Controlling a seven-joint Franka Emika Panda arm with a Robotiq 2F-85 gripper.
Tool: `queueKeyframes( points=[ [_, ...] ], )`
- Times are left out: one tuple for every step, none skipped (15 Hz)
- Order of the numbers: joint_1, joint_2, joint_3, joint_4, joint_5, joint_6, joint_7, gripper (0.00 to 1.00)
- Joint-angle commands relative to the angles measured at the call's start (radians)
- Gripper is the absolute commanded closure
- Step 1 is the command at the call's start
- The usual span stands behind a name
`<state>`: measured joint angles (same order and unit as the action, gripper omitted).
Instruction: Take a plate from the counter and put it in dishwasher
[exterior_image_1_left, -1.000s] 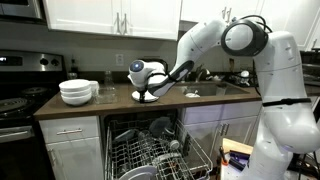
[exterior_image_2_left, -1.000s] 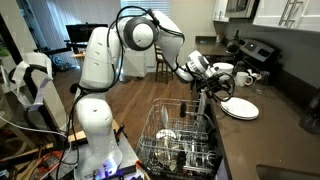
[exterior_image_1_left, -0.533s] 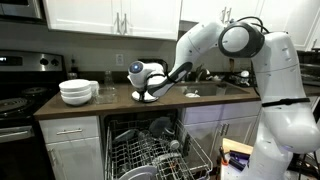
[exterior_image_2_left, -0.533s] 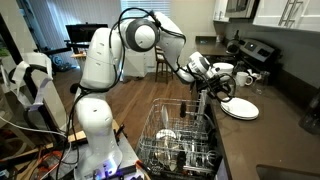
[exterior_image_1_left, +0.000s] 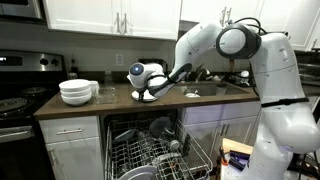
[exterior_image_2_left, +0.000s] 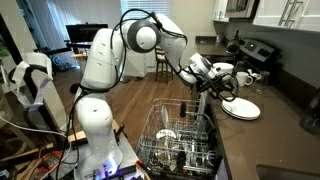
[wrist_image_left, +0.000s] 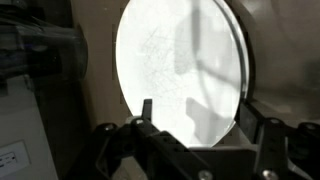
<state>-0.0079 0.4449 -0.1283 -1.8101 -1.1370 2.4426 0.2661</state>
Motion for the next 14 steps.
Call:
queueKeyframes(
  points=[
    [-0.003, 0.031, -0.011, 0.031, -0.081, 0.043, 0.064, 0.24],
    [-0.002, 0.034, -0.012, 0.032, -0.097, 0.047, 0.078, 0.28],
    [-0.003, 0.035, -0.011, 0.031, -0.117, 0.050, 0.091, 0.34],
    [-0.004, 0.037, -0.010, 0.030, -0.129, 0.054, 0.101, 0.54],
    [-0.004, 0.039, -0.008, 0.029, -0.143, 0.056, 0.112, 0.61],
    [-0.005, 0.041, -0.006, 0.029, -0.152, 0.056, 0.119, 0.67],
    [-0.005, 0.042, -0.003, 0.029, -0.152, 0.050, 0.119, 0.71],
    [-0.005, 0.042, 0.000, 0.028, -0.152, 0.044, 0.120, 0.71],
    [-0.005, 0.043, 0.002, 0.027, -0.148, 0.038, 0.119, 0.73],
    [-0.005, 0.043, 0.004, 0.027, -0.145, 0.037, 0.115, 0.76],
    [-0.004, 0.043, 0.006, 0.027, -0.141, 0.033, 0.112, 0.88],
    [-0.004, 0.043, 0.007, 0.026, -0.140, 0.031, 0.111, 0.88],
    [-0.003, 0.042, 0.008, 0.026, -0.141, 0.031, 0.111, 0.90],
    [-0.002, 0.041, 0.009, 0.026, -0.142, 0.030, 0.112, 0.58]
  ],
)
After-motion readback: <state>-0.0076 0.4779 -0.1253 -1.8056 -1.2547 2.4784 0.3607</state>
